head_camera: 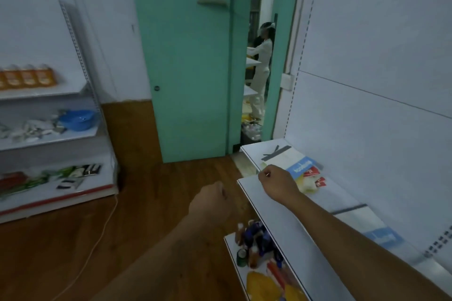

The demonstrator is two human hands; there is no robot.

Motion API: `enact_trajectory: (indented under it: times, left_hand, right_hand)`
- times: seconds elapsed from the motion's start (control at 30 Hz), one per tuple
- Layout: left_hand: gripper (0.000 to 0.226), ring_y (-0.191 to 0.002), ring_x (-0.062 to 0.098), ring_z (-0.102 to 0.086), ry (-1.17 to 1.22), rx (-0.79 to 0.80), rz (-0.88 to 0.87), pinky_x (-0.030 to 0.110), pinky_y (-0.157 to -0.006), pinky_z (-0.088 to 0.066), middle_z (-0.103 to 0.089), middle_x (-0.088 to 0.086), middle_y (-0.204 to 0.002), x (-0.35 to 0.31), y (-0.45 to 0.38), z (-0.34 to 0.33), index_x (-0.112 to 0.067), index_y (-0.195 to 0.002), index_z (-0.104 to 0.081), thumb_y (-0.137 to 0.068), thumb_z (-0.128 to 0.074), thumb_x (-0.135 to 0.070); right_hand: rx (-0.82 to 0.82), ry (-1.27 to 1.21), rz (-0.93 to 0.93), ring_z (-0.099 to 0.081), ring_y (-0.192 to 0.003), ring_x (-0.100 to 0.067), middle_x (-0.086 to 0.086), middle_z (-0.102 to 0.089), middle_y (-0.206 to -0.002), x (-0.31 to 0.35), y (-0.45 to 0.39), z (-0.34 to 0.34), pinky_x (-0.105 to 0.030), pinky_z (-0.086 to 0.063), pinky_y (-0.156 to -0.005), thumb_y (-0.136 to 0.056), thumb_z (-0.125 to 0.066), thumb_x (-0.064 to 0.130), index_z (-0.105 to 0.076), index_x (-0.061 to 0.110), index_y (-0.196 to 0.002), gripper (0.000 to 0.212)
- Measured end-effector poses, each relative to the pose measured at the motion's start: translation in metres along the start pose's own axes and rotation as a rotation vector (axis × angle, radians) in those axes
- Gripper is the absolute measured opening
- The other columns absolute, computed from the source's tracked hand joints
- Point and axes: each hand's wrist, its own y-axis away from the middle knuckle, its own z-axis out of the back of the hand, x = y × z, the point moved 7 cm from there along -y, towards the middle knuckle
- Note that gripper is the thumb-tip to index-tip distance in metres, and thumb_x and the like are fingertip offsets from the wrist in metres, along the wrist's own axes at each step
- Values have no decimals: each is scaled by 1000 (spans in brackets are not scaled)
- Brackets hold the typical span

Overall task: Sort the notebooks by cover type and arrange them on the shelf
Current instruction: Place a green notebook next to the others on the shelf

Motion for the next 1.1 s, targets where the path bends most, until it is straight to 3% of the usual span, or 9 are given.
enact_trajectory:
  times: [0.17, 0.33, 0.47, 0.6, 0.67, 0.8, 0.93, 1.1]
  left_hand:
    - [7, -80, 12, -62, -32, -8, 42, 30, -72, -57, -62, -4, -91, 23, -79, 13, -22, -96, -54, -91, -51, -25]
    - [8, -81, 10, -59, -65, -25, 41, 23, -65, -51, -61, -7, -93, 18, -164, 27, -23, -97, -54, -93, -48, -25]
    - [15, -85, 14, -62, -44, 4, 13, 33, -76, -57, -63, -3, -94, 6, -218, 19, -19, -100, -57, -92, -48, -29]
    - [15, -86, 12, -60, -24, 85, -64, 27, -73, -54, -64, -3, -98, -15, -272, -11, -18, -101, -59, -92, -51, -26]
    - [16, -86, 11, -60, -3, 150, -124, 23, -70, -51, -64, -2, -98, -33, -298, -33, -16, -103, -61, -92, -53, -26]
    - [28, -100, 15, -61, 16, 278, -227, 29, -88, -53, -64, 0, -113, -71, -340, -82, -17, -113, -60, -92, -55, -34]
    - [35, -104, 21, -60, -21, 443, -325, 27, -86, -49, -62, 6, -118, -103, -366, -124, -11, -116, -57, -92, -56, -36]
    - [41, -101, 25, -63, -84, 576, -393, 25, -78, -48, -65, 13, -115, -112, -383, -165, -4, -112, -62, -92, -54, -39]
  right_hand:
    - [52, -16, 55, -59, -80, -22, -12, -65, -86, 25, -80, -35, -34, -47, -72, -95, -44, 26, -61, 8, -83, 28]
    - [63, -65, 16, -50, -64, -15, -3, -51, -64, 33, -164, -48, -25, -32, -52, -93, -45, 25, -47, 16, -64, 31]
    - [62, -91, 3, -56, -71, -19, -9, -60, -75, 29, -210, -49, -30, -41, -61, -93, -46, 25, -59, 10, -77, 26]
    - [13, -51, -72, -51, -68, -13, -3, -58, -76, 0, -245, -43, -25, -39, -59, -95, -45, 28, -52, 16, -72, 26]
    - [-19, -35, -137, -50, -72, -12, -1, -58, -80, -25, -258, -36, -24, -37, -62, -96, -44, 29, -51, 17, -74, 25]
    - [-96, -44, -347, -60, -88, -23, -9, -66, -96, -89, -261, -12, -28, -43, -72, -96, -45, 25, -61, 6, -93, 26]
    - [-195, -55, -588, -61, -99, -33, -21, -65, -103, -143, -241, 15, -35, -48, -79, -94, -48, 20, -61, -7, -101, 31]
    - [-187, -13, -855, -61, -100, -30, -15, -60, -107, -198, -210, 1, -32, -45, -78, -81, -42, 38, -47, 15, -83, 23]
